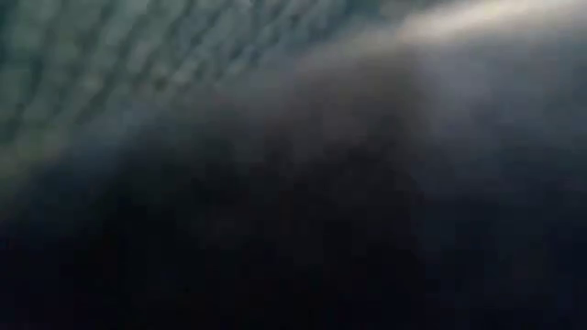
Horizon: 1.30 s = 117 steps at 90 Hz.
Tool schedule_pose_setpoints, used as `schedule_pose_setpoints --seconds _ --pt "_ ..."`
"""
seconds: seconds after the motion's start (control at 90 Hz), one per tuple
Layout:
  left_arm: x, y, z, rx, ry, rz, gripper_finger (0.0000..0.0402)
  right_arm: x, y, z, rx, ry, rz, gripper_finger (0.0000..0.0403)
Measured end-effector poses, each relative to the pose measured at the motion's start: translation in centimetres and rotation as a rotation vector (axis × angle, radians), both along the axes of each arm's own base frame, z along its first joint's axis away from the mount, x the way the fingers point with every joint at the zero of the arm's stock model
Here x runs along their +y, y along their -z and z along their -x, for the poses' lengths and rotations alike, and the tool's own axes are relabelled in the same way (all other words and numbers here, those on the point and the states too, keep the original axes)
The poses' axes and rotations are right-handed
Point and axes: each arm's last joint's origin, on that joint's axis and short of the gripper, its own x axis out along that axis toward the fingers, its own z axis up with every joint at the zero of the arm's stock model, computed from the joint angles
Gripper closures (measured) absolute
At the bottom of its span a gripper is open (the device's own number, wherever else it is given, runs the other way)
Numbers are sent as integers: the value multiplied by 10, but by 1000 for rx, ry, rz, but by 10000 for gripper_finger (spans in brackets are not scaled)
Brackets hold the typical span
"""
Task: Hang clothes
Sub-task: Insert the black hanger into the green shirt
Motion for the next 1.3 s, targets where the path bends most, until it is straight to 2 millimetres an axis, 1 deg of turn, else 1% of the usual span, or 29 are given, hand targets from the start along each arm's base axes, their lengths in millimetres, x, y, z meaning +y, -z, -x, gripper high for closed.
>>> schedule_pose_setpoints --seconds 0.233,0.456,0.711,0.844,0.967,1.1,1.3 --pt "2 -8 1 -41 25 -139 401 0 0 0 0 13 6 385" --pt "4 -19 -9 -45 55 -175 401 0 0 1 -6 8 5 385" --pt "-3 -28 -19 94 153 -166 401 2 0 0 -8 -27 0 385" --pt "-5 -32 -21 165 188 -148 401 3 -3 -3 -11 -41 0 385" --pt "-5 -39 -24 238 235 -170 401 3 -8 -7 -22 -46 3 385" --pt "-3 -49 -28 297 291 -225 401 2 -16 -11 -45 -45 8 385" --pt "0 -74 -34 419 357 -344 401 -1 -34 -20 -105 -38 32 385"
